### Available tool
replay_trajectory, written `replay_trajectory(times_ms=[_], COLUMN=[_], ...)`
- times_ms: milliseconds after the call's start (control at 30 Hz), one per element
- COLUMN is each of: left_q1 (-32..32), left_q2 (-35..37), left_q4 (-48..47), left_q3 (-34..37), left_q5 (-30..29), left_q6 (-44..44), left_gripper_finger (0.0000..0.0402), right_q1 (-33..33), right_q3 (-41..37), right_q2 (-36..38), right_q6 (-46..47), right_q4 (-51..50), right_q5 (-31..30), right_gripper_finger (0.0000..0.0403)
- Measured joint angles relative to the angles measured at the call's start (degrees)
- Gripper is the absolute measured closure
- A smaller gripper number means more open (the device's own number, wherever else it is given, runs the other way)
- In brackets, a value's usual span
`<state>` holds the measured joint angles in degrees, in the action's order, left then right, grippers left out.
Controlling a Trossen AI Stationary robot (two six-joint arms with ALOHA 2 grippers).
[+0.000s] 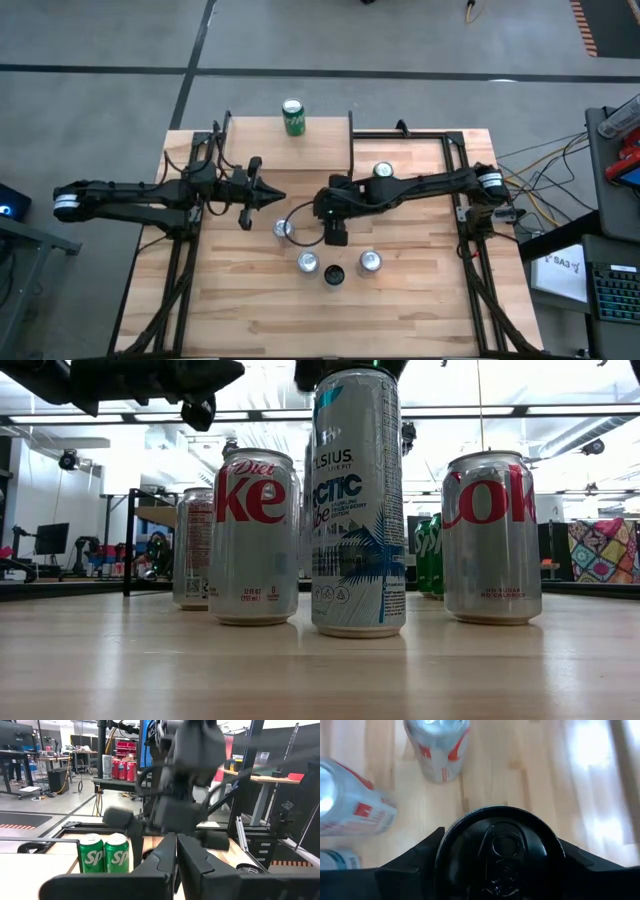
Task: Place canned beverage on shelf
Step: Put the top white-blue soda can on the shelf
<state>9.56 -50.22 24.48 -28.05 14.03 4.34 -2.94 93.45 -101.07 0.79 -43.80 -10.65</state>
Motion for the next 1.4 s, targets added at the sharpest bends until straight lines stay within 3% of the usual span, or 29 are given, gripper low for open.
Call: replay_trajectory(times_ms=[200,567,733,1167,1400], left_q1=[-0.3,-1.6,-1.6,-1.6,-1.6], left_q2=[-2.0,-10.2,-12.8,-22.7,-28.2], left_q4=[0.0,4.3,5.5,15.4,15.5], left_q3=[0.0,-0.5,-0.5,-0.8,-4.0], left_q5=[0.5,0.5,0.5,2.2,7.4], left_q6=[-1.0,-2.8,-4.1,-3.9,-3.9], left_gripper_finger=[0.0357,0.0163,0.0107,0.0093,0.0097], right_q1=[-1.2,-2.1,-2.1,-2.0,-2.1], right_q3=[1.6,5.1,5.9,6.6,6.6], right_q2=[3.8,5.4,5.4,5.3,5.3], right_q6=[-2.7,-10.3,-12.7,-17.4,-17.3], right_q4=[-0.2,0.8,0.8,3.6,3.5], right_q5=[0.0,0.1,0.0,0.0,0.6], right_gripper_finger=[0.0163,0.0163,0.0163,0.0163,0.0163])
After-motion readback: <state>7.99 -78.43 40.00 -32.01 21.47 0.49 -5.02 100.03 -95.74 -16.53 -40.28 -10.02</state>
